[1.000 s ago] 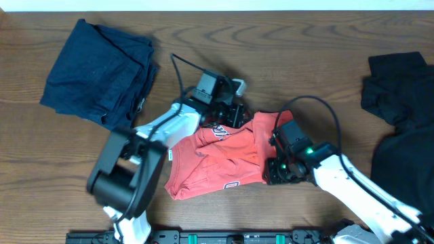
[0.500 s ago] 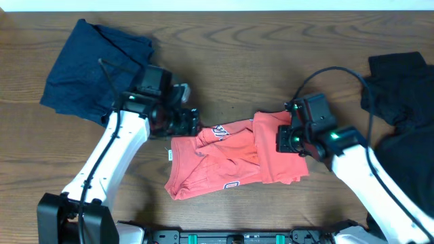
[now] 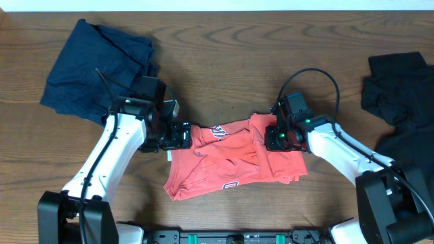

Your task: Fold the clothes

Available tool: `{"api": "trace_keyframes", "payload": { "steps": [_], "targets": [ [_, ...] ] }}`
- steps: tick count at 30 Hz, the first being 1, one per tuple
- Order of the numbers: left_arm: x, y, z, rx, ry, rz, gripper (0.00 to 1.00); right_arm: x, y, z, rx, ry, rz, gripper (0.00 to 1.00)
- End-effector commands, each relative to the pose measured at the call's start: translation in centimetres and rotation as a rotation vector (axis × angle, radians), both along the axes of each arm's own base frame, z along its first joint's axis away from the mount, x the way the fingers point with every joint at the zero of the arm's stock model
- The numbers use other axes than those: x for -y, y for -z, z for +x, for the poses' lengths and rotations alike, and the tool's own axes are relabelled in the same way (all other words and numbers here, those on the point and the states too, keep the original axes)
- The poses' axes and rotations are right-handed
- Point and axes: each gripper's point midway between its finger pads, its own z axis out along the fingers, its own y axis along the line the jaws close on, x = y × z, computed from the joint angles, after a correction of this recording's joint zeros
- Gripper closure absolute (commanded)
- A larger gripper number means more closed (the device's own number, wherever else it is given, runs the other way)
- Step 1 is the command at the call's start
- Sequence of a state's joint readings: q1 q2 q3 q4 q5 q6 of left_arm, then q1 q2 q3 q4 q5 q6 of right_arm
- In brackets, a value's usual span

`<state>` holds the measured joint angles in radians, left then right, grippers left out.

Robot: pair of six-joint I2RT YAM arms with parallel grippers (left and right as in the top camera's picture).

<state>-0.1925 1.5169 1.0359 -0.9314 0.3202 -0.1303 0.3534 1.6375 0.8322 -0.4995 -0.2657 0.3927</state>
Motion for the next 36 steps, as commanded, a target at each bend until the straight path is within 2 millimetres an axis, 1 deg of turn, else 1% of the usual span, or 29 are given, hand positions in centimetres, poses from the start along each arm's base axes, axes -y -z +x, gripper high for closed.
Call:
{"api": "trace_keyframes", "payload": {
  "steps": [1, 3, 5, 7, 12, 15, 20, 23, 24, 26, 30, 36],
  "targets": [
    [-1.4, 1.4, -0.5, -0.02, -0.022, 0.057, 0.06, -0.1, -1.8, -0.3, 0.034, -0.028, 0.034, 0.85],
    [-2.0, 2.3, -0.8, -0.032, -0.044, 0.058, 0.01, -0.1, -3.1, -0.4, 0.061, -0.028, 0.043, 0.85],
    [-2.3, 3.3, -1.1, -0.048, -0.065, 0.042, 0.02, 0.0, -4.1, -0.5, 0.084, -0.028, 0.051, 0.85],
    [-2.2, 4.2, -1.3, -0.056, -0.083, 0.004, 0.02, 0.0, -4.6, -0.5, 0.094, -0.028, 0.054, 0.83],
    [-1.8, 6.4, -1.9, -0.078, -0.065, -0.07, 0.02, 0.1, -4.5, -0.4, 0.097, -0.025, 0.045, 0.83],
    [-0.7, 7.2, -2.7, -0.108, -0.009, -0.143, 0.02, 0.1, -4.5, -0.4, 0.098, -0.025, 0.045, 0.84],
    [1.5, 7.9, -3.8, -0.181, 0.045, -0.293, 0.01, 0.2, -4.5, -0.3, 0.101, -0.023, 0.039, 0.83],
    [2.2, 8.6, -4.4, -0.235, 0.04, -0.337, 0.01, 0.3, -4.5, -0.3, 0.102, -0.022, 0.038, 0.83],
    [2.4, 8.8, -4.5, -0.247, 0.038, -0.35, 0.04, 0.3, -4.5, -0.3, 0.102, -0.022, 0.038, 0.83],
    [2.8, 9.0, -4.8, -0.271, 0.031, -0.379, 0.05, 0.4, -4.4, -0.3, 0.105, -0.02, 0.031, 0.83],
    [4.2, 8.8, -4.8, -0.291, 0.026, -0.465, 0.08, 0.6, -4.4, -0.1, 0.109, -0.015, 0.018, 0.83],
    [5.4, 8.9, -5.1, -0.285, 0.08, -0.469, 0.15, 0.6, -4.4, -0.1, 0.109, -0.015, 0.018, 0.83]
  ]
}}
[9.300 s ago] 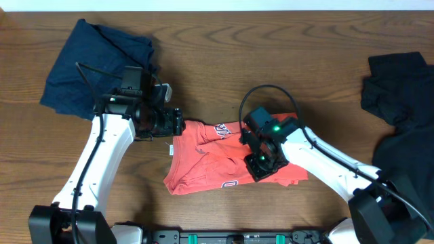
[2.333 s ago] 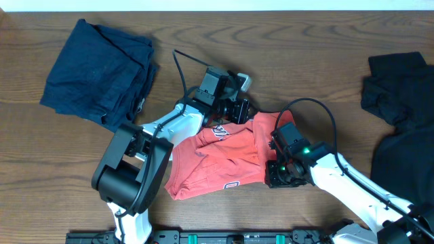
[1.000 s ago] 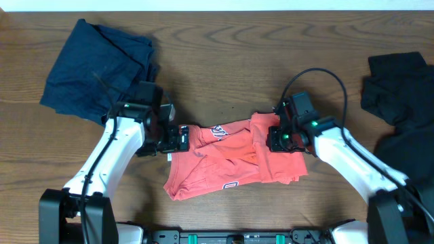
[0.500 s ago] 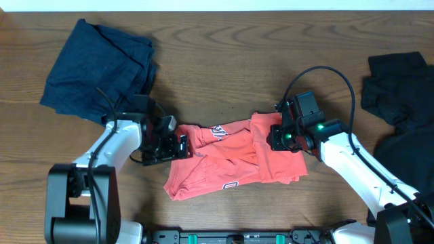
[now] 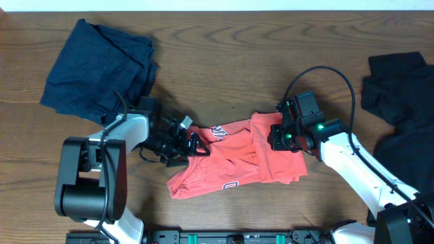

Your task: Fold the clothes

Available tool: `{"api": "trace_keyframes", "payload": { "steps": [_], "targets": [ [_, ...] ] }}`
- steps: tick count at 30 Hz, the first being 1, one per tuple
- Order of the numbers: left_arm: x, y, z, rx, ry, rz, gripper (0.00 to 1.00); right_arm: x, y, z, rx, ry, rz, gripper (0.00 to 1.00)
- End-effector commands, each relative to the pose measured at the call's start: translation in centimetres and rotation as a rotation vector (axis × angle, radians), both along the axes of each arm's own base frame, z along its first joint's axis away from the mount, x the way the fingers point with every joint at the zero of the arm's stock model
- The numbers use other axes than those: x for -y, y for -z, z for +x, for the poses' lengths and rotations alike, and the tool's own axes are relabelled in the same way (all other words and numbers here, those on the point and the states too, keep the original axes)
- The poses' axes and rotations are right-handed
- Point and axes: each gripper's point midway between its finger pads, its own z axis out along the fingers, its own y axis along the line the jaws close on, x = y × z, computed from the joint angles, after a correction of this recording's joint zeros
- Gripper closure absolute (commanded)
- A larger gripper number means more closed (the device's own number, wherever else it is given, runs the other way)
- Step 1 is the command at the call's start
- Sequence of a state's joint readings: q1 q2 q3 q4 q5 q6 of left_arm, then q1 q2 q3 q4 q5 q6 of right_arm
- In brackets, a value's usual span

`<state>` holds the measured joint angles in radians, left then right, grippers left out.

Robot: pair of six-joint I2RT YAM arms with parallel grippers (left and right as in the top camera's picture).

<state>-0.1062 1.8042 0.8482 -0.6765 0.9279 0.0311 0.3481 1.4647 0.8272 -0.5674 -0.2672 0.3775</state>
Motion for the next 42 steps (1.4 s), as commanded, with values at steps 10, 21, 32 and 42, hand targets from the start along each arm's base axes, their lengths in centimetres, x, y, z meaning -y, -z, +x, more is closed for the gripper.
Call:
{"api": "trace_keyframes", "payload": {
  "steps": [10, 21, 32, 42],
  "targets": [
    [1.2, 3.6, -2.6, -0.039, 0.099, 0.121, 0.4, 0.4, 0.0, 0.1, 0.01, -0.005, -0.015, 0.83],
    [1.2, 3.3, -2.4, -0.05, 0.086, 0.126, 0.94, 0.4, 0.0, 0.1, 0.01, -0.005, -0.015, 0.85],
    [-0.8, 0.8, -0.7, -0.038, 0.065, 0.31, 0.5, 0.4, 0.1, -0.1, 0.004, -0.005, -0.017, 0.85],
    [-0.7, 2.2, -0.3, -0.133, -0.111, 0.338, 0.32, 0.4, 0.1, -0.1, 0.003, -0.005, -0.017, 0.85]
  ]
}}
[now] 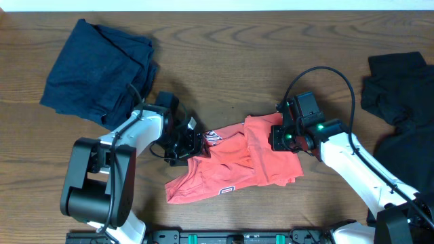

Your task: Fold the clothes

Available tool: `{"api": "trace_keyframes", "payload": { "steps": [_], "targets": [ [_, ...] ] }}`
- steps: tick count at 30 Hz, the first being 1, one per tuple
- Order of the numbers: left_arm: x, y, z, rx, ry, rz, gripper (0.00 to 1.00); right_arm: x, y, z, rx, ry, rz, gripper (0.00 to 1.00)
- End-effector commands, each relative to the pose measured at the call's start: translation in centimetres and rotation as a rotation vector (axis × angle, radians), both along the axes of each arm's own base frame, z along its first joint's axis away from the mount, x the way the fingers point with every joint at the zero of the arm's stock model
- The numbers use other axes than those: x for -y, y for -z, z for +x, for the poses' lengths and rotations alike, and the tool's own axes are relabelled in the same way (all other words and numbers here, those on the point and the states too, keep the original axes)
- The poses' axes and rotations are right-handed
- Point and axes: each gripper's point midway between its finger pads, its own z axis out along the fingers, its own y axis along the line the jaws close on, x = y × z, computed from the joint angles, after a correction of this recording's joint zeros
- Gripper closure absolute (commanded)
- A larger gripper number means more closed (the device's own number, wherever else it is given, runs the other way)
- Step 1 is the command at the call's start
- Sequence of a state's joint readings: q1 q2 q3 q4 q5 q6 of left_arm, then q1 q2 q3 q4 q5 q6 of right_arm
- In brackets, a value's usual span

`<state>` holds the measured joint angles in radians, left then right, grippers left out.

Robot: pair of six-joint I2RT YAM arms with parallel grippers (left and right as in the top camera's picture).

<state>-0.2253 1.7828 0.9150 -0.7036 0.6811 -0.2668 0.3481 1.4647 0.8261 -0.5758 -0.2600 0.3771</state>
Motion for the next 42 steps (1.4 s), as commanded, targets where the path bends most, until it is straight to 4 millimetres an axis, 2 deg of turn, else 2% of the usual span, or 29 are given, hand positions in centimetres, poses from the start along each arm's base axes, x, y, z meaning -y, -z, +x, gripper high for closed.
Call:
{"api": "trace_keyframes", "payload": {
  "steps": [1, 3, 7, 11, 13, 17, 21, 25, 28, 31, 34, 42],
  "targets": [
    [-0.7, 1.2, -0.6, -0.031, -0.045, 0.051, 0.34, 0.2, -0.1, 0.1, 0.009, -0.007, -0.008, 0.85],
    [-0.7, 1.6, -0.6, -0.026, -0.056, 0.051, 0.42, 0.2, -0.1, 0.1, 0.01, -0.008, -0.007, 0.85],
    [-0.6, 2.3, -0.7, -0.022, -0.086, 0.05, 0.66, 0.2, -0.1, 0.2, 0.014, -0.007, -0.006, 0.85],
    [-0.7, 2.4, -0.9, -0.022, -0.076, 0.05, 0.87, 0.2, -0.1, 0.1, 0.01, -0.007, -0.007, 0.85],
    [-0.6, 2.3, -1.0, -0.019, -0.064, 0.044, 0.94, 0.3, -0.1, 0.1, 0.011, -0.007, -0.009, 0.85],
    [-1.1, 1.4, -1.4, -0.012, -0.004, 0.042, 0.94, 0.8, -0.3, 0.2, 0.023, 0.003, -0.026, 0.87],
    [-2.3, -0.9, -0.8, 0.002, 0.023, 0.072, 0.94, 1.9, -1.8, 1.1, 0.088, 0.039, -0.049, 0.87],
    [-5.0, -4.4, 0.0, 0.037, 0.058, 0.219, 0.94, 3.4, -4.0, 2.2, 0.157, 0.096, -0.035, 0.84],
    [-5.4, -7.7, 1.0, 0.097, 0.074, 0.246, 0.94, 4.7, -5.0, 2.5, 0.184, 0.142, -0.029, 0.84],
    [-5.1, -10.5, 2.0, 0.159, 0.069, 0.238, 0.94, 5.4, -5.1, 2.4, 0.175, 0.173, -0.025, 0.85],
    [-4.4, -12.1, 2.7, 0.209, 0.07, 0.229, 0.94, 5.5, -4.9, 2.0, 0.155, 0.173, -0.025, 0.86],
    [-0.5, -12.8, 2.6, 0.245, 0.092, 0.213, 0.94, 5.4, -4.6, 1.5, 0.134, 0.166, -0.033, 0.85]
  ]
}}
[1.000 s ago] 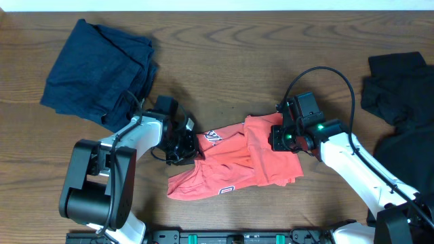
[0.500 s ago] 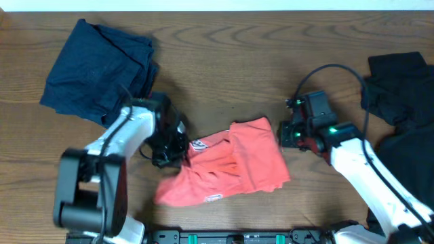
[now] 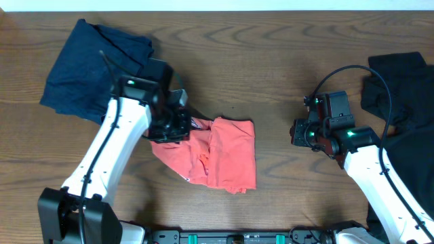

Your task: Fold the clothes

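A coral-red garment (image 3: 220, 154) with white print lies bunched left of the table's middle. Its right part is doubled over. My left gripper (image 3: 184, 126) sits at the garment's upper left corner and is shut on the cloth there. My right gripper (image 3: 296, 132) hovers over bare wood to the right, a clear gap from the garment. Its jaws look spread, with nothing between them.
A crumpled navy garment (image 3: 95, 68) lies at the back left, just behind my left arm. A black garment (image 3: 400, 102) is heaped along the right edge, behind my right arm. The wooden table (image 3: 271, 61) shows bare between the two heaps.
The right gripper has let go of the red garment's right edge and now sits further right. The garment now lies further left and more compact, with my left gripper still on its corner.
At first both grippers were at opposite ends of the spread red garment, left and right. The left gripper then sat lower on the left edge, and later gripped near the printed corner. Now the right has released and the garment lies gathered under the left.
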Available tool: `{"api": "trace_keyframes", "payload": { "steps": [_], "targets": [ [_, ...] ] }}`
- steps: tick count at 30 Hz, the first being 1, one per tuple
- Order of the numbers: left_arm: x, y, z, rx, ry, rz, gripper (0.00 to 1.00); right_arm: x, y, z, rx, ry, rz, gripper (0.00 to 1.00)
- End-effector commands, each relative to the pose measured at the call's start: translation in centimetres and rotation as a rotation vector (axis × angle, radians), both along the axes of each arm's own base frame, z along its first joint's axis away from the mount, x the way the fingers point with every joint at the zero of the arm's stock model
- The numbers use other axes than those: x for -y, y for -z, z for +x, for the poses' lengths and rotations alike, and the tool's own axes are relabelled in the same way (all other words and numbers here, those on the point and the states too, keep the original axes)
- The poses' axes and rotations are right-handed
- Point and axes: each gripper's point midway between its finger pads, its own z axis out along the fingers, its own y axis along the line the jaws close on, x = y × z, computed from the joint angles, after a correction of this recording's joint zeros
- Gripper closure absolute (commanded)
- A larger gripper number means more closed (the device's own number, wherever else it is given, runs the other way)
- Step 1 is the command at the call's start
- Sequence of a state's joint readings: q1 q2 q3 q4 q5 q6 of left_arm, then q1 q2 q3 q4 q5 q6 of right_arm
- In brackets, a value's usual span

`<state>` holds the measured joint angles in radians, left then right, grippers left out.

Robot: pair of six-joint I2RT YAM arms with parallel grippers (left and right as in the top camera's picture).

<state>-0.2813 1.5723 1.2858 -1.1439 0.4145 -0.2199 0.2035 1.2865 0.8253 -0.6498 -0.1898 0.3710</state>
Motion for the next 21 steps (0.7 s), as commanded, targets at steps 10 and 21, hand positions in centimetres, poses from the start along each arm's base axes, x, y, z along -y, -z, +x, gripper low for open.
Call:
{"api": "trace_keyframes", "payload": {
  "steps": [10, 21],
  "targets": [
    [7.3, 0.1, -0.8, 0.087, 0.025, 0.029, 0.89, 0.6, -0.4, 0.5, 0.024, 0.017, -0.03, 0.85],
    [14.5, 3.2, -2.6, 0.067, 0.115, -0.034, 0.58, 0.6, -0.4, 0.5, 0.024, 0.017, -0.03, 0.85]
  ]
}}
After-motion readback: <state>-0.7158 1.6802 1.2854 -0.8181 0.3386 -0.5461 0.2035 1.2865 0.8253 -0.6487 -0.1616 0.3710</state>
